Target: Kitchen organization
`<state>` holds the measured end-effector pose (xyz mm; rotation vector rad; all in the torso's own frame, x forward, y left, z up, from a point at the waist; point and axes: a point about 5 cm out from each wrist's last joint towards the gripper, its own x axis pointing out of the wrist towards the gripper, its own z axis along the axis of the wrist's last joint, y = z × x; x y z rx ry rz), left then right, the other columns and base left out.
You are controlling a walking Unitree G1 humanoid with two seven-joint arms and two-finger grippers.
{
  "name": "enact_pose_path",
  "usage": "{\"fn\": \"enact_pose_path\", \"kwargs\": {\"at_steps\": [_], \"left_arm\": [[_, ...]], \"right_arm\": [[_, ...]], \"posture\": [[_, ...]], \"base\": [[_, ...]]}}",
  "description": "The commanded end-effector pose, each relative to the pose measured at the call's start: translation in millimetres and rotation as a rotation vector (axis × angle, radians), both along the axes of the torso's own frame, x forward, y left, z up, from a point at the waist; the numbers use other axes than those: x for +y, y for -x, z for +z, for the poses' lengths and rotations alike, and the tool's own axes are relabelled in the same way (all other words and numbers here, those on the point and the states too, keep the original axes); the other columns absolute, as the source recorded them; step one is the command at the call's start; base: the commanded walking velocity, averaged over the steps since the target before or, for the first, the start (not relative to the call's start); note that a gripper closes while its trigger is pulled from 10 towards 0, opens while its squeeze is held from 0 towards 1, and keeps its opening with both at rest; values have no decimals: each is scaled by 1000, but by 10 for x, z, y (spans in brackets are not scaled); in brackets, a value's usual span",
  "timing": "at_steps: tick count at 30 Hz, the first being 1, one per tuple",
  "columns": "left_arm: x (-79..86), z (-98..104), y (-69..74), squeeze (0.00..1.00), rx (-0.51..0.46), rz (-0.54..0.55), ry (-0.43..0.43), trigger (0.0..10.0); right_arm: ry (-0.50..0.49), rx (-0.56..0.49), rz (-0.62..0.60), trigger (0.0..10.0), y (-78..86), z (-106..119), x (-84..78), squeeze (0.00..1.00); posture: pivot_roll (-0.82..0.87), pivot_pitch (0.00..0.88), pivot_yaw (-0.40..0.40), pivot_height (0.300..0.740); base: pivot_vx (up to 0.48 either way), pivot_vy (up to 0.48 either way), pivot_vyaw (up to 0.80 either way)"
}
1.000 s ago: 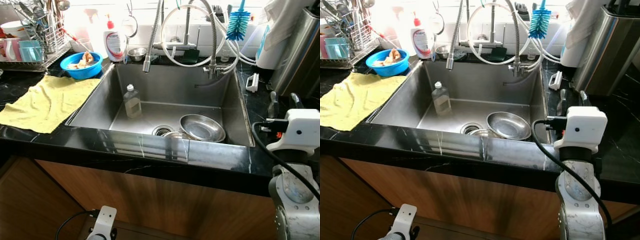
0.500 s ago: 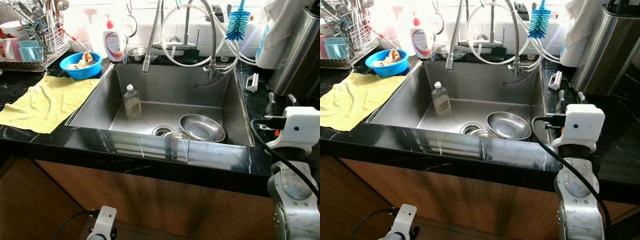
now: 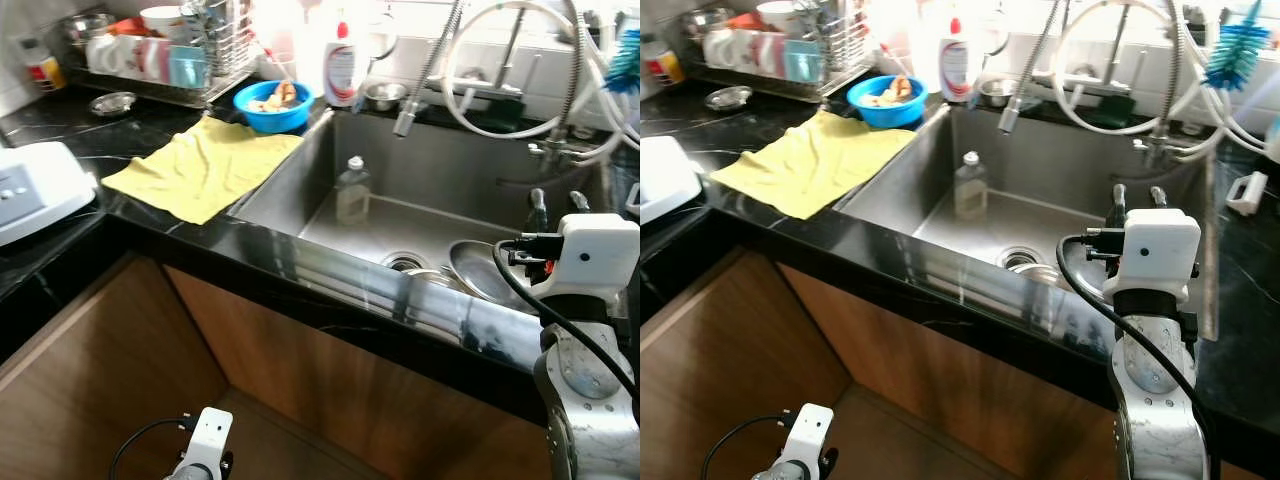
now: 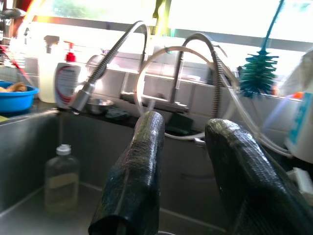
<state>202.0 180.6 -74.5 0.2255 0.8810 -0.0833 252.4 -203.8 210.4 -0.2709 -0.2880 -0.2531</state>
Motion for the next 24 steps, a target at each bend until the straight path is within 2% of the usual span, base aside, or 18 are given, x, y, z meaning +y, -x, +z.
{"fn": "enact_pose_path", "kwargs": {"at_steps": [1, 24], "left_arm": [[30, -18, 39, 0, 11, 3, -12, 10000], [35, -15, 38, 0, 3, 7, -7, 10000]], "right_arm": [[10, -10, 2, 10000, 8, 43, -2, 0], [10, -3, 15, 10000, -5, 37, 11, 0]], "posture": [[-183, 0, 58, 740], [-186, 0, 60, 740]], "base": [[0, 0, 800], [0, 0, 800]]}}
